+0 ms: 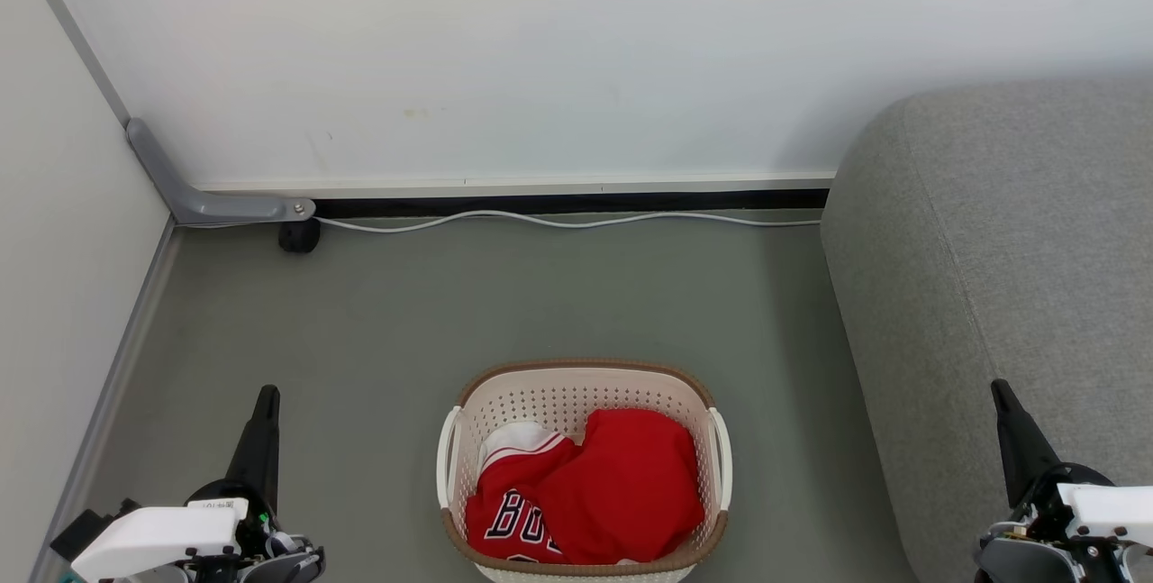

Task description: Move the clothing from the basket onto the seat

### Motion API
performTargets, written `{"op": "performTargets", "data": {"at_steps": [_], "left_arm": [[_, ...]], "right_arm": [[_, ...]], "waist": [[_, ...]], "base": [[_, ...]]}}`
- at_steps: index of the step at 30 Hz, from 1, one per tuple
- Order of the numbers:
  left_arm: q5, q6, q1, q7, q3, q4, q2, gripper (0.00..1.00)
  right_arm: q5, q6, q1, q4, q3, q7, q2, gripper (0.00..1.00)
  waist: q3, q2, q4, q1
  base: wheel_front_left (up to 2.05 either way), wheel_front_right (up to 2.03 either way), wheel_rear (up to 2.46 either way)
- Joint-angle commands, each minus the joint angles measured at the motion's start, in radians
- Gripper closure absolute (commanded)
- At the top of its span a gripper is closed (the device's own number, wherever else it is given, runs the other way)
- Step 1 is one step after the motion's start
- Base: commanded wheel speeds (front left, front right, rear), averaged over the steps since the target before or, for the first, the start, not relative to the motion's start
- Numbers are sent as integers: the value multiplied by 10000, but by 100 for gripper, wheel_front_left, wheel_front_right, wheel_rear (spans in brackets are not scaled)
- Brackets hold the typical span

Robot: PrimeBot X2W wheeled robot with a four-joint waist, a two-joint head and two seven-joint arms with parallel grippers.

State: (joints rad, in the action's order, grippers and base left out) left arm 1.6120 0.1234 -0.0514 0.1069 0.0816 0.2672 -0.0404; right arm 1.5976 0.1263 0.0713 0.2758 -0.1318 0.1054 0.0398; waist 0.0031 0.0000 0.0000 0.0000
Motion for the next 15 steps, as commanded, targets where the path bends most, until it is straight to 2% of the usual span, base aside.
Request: {"op": "performTargets", "data": {"at_steps": [1,15], "left_arm": [[-30,73,-565,60,318,-224,-98,100],[-30,73,-565,60,318,-224,-98,100]], "right_arm": [[114,44,366,-311,185,75,104,100],[114,44,366,-311,185,75,104,100]], "waist": [[0,0,0,0],[0,0,0,0]], "base": [[0,0,0],[0,0,0]]}}
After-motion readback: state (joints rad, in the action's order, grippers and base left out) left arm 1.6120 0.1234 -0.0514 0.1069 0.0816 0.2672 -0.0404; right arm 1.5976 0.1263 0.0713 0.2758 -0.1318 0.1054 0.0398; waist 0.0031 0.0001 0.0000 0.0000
